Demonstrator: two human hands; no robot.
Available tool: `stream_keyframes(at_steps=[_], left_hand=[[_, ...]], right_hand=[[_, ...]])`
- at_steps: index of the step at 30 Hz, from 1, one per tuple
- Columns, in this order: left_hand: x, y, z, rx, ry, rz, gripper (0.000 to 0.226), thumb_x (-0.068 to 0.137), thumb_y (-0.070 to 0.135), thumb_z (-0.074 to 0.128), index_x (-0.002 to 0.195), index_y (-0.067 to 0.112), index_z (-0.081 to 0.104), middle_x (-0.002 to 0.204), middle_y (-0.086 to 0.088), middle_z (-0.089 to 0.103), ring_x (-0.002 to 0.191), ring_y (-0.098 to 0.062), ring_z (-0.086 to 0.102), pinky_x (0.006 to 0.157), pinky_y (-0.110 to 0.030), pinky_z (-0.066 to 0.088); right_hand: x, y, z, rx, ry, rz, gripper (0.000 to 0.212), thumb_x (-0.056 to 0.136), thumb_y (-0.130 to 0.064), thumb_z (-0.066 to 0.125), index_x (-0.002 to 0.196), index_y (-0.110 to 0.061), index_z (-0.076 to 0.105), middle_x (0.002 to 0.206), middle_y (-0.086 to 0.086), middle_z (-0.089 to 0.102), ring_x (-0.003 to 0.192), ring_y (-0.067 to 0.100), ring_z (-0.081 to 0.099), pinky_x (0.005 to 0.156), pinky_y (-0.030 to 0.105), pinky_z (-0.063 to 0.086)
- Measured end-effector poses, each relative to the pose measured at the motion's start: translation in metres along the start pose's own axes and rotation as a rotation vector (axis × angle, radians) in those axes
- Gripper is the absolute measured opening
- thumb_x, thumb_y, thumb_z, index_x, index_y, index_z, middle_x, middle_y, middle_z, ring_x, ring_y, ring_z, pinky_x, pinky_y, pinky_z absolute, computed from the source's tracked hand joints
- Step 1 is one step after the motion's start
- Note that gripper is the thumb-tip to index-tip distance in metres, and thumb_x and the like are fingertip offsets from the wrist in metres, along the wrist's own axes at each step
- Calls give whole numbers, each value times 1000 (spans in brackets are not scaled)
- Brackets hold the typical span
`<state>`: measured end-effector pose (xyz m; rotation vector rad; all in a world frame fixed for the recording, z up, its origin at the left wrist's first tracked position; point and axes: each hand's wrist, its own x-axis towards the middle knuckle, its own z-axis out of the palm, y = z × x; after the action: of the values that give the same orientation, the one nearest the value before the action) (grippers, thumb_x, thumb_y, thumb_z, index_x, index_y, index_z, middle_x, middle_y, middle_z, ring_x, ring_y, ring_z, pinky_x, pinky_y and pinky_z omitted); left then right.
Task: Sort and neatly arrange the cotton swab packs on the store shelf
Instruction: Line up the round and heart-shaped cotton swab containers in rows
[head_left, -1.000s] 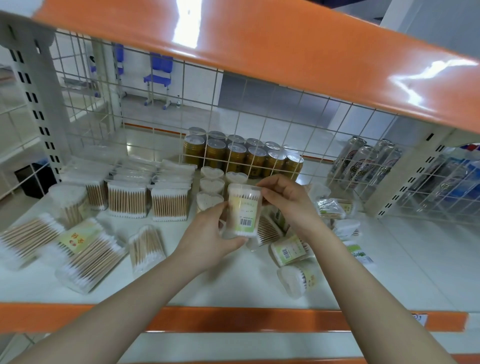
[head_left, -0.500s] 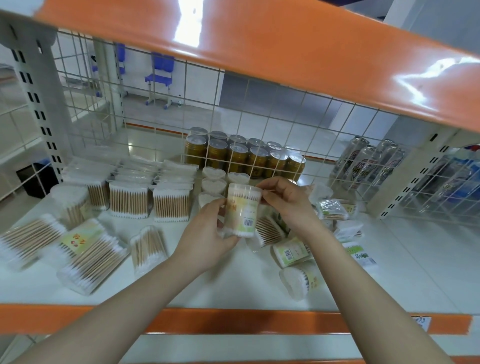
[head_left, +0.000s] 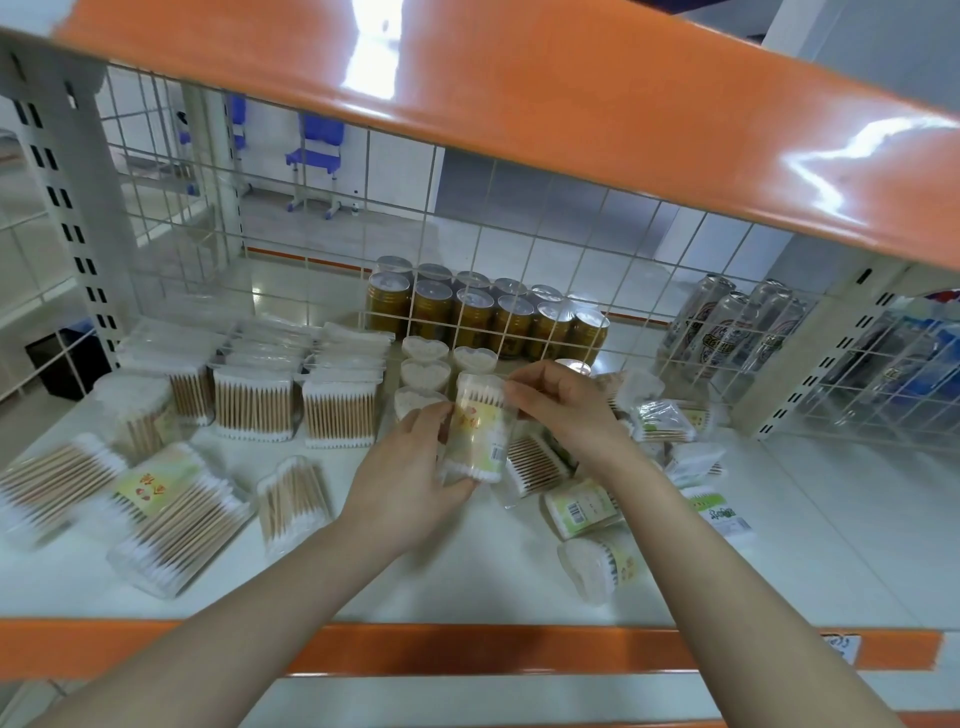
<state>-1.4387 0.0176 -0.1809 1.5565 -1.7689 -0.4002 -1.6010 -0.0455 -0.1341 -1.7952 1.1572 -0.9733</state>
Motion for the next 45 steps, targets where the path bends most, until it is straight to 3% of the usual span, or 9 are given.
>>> stream_keyframes(at_steps=[5,12,17,23,26,29,33,38,45], left_hand=[[-1,-2,-1,73,5,53,72,75,41,70,137,17,40,119,-2,53,103,-19,51,83,-31,44],[-1,-13,-4,153,31,102,61,79,25,67,135,15,45,124,-5,54,115,-26,46,95,-33,37],[0,-18,-5,178,14,64,59,72,34,48,125,8,55,116,-11,58,107,-33,52,90,-39,40],[1,-24,-5,200,11,58,65,72,46,34,117,8,60,109,-12,62,98,-35,56,82,-40,45],[2,-26,-6,200,-18,43,60,76,45,38,117,8,62,110,-11,62,100,-34,56,83,-40,45],[2,-25,-8,188,-51,19,54,79,39,41,118,8,62,117,-10,61,107,-32,54,89,-36,43],[1,-26,-8,181,-67,20,67,76,48,28,112,7,67,112,-12,64,102,-35,58,87,-35,44],[3,-24,-10,211,-80,31,77,73,53,20,117,8,64,120,-9,60,110,-30,54,92,-32,42],[3,-20,-10,220,-99,3,66,78,47,27,122,11,61,131,-1,53,119,-22,48,94,-26,38]], right_hand=[[4,0,1,9,14,95,4,84,-18,64,86,-17,61,94,9,67,84,16,63,79,27,54],[6,6,-5,-128,102,90,9,82,-21,68,85,-22,60,85,-6,63,76,6,57,60,10,45],[4,18,-4,-319,96,55,20,79,-27,70,93,-22,57,93,-8,60,83,6,56,66,14,44],[2,28,4,-382,85,42,25,76,-28,73,93,-23,55,91,-7,57,83,11,55,74,24,48],[2,33,9,-377,73,55,27,76,-27,73,96,-24,54,98,-5,57,88,12,55,78,26,49],[1,38,11,-373,82,58,27,77,-28,73,96,-26,54,99,-7,56,90,10,54,79,25,49],[0,42,12,-327,94,30,26,76,-25,73,94,-27,55,97,-9,55,88,8,53,75,20,47],[-7,46,15,-294,19,36,26,78,-21,72,95,-28,54,92,-17,52,82,3,52,68,9,43],[-12,51,15,-322,17,-1,25,78,-19,71,94,-28,54,95,-10,52,82,5,51,68,6,41]])
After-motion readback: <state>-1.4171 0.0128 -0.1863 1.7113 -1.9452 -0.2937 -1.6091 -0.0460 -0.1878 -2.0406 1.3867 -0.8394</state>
